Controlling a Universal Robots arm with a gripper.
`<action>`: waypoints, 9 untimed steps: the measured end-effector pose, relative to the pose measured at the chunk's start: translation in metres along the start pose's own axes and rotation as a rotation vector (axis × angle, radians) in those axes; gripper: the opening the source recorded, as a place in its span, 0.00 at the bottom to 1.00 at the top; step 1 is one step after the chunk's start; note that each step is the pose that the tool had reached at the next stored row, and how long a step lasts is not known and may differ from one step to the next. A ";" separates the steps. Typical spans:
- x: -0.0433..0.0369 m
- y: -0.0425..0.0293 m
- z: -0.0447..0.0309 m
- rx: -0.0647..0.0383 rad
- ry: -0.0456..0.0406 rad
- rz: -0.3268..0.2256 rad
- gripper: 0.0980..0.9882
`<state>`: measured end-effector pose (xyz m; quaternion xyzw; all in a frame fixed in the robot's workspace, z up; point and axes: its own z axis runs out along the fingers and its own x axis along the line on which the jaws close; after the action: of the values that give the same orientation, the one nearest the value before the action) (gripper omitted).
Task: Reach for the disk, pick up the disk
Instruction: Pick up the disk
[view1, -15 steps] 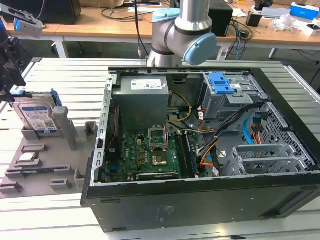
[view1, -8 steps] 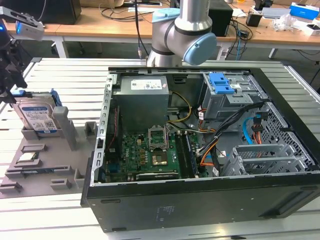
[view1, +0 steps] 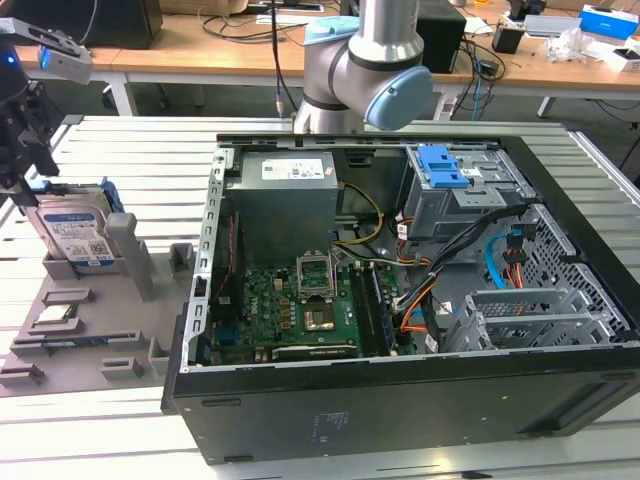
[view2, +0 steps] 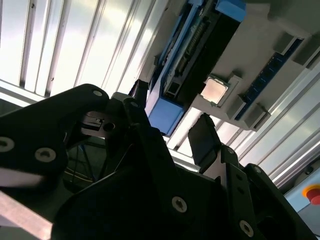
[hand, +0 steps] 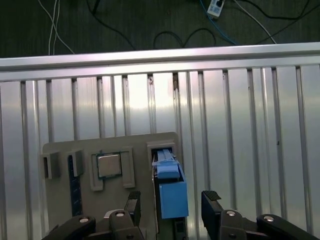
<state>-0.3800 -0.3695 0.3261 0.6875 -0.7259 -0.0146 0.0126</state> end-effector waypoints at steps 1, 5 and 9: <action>0.0000 -0.0001 0.0015 0.000 0.0000 0.000 0.56; -0.0001 -0.0001 0.0055 0.000 0.0001 0.000 0.56; 0.0000 -0.0003 0.0090 0.000 0.0000 0.000 0.56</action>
<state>-0.3801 -0.3694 0.3171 0.6876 -0.7259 -0.0146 0.0126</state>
